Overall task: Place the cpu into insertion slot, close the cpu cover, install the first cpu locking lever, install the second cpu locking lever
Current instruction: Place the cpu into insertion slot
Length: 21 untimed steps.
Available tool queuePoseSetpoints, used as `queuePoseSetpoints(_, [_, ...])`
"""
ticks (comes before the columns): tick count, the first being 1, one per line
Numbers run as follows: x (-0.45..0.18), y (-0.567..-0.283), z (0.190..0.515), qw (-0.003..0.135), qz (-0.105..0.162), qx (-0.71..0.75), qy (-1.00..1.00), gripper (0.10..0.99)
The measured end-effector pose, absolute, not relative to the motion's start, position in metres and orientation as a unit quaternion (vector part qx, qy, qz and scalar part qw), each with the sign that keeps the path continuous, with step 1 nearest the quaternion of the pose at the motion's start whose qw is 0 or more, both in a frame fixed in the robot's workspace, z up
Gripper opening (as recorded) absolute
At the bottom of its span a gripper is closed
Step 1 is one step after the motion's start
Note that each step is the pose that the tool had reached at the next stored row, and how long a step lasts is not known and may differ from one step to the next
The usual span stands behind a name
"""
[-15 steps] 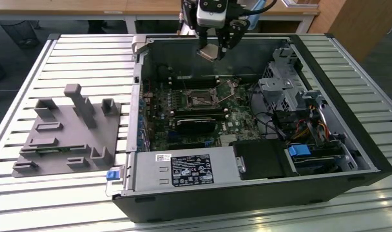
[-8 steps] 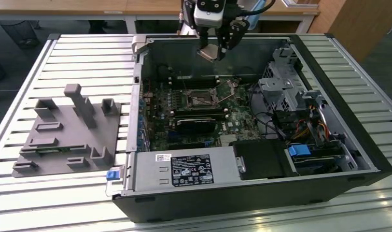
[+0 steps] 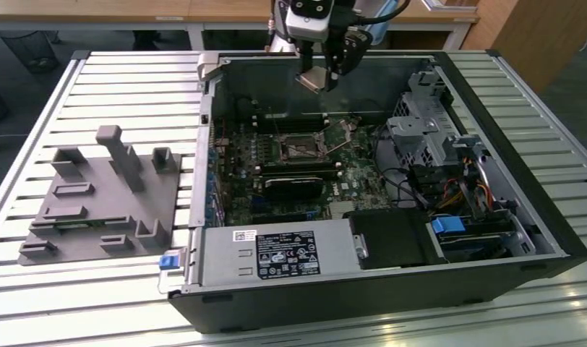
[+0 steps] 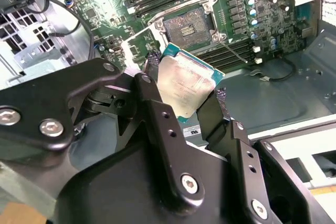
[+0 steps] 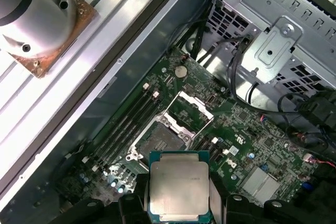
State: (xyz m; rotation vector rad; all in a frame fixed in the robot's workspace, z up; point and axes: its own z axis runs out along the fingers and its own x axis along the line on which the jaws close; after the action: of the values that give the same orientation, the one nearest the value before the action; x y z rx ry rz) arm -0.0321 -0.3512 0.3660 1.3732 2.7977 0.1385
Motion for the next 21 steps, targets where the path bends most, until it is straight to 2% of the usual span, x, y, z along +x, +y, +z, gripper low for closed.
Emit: queuePoseSetpoints(21, [-0.0321, -0.3512, 0.3644, 0.015, 0.043, 0.51, 0.859, 0.541])
